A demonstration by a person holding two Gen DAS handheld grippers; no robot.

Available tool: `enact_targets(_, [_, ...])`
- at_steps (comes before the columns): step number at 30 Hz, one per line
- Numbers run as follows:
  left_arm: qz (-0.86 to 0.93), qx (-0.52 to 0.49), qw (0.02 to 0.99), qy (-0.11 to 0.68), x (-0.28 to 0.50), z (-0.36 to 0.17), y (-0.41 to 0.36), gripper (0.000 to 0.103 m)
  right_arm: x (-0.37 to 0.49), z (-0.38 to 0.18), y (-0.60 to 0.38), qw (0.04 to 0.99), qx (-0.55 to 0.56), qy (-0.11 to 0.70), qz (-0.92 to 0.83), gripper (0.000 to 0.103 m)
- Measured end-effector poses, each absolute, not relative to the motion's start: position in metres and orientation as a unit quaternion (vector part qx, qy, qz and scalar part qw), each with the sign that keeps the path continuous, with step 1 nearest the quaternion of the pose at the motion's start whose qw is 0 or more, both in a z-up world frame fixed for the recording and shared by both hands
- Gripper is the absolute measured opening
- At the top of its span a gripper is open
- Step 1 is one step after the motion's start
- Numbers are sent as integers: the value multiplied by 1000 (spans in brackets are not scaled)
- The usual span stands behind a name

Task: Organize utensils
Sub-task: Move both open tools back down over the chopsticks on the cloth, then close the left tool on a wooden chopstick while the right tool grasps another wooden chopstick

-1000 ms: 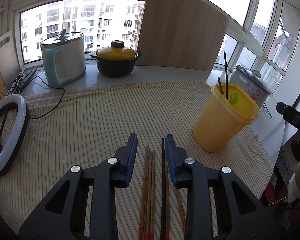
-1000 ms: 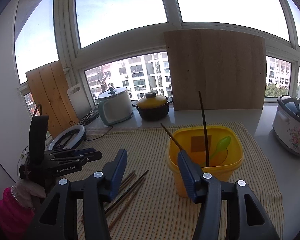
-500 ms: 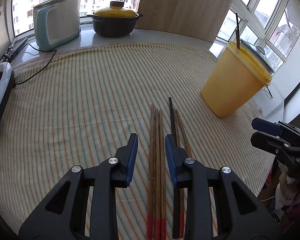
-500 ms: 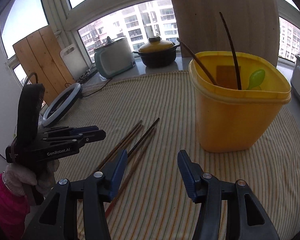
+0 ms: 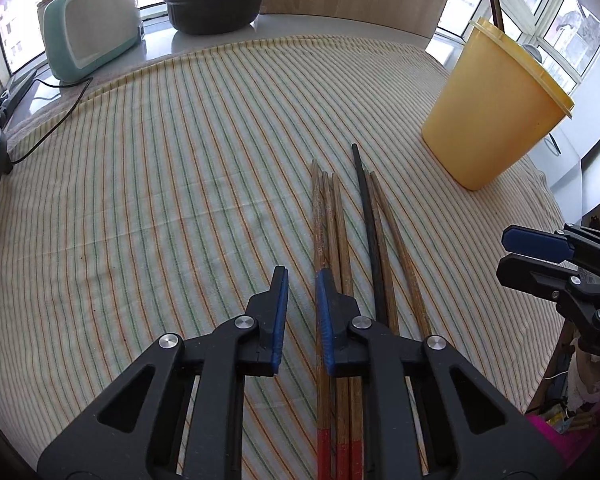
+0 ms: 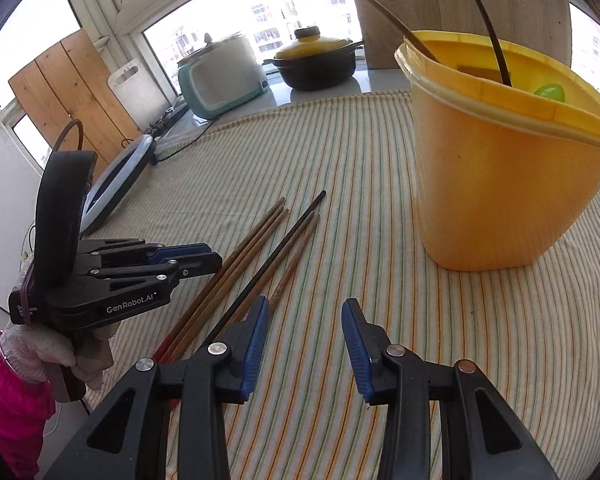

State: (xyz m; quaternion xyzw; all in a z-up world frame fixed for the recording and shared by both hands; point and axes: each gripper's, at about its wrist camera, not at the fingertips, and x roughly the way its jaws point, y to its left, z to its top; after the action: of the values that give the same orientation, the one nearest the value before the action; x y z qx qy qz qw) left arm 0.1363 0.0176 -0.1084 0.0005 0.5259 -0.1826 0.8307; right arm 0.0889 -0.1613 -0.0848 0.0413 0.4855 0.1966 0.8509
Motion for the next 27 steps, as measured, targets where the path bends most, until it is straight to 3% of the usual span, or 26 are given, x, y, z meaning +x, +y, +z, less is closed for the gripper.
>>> enact_targets(15, [-177, 81, 819, 539, 147, -115, -14, 11, 97, -91, -153, 837, 46, 507, 198, 35])
enact_targets(27, [-168, 64, 823, 538, 153, -116, -6, 5, 121, -110, -129, 806, 48, 557, 195, 24])
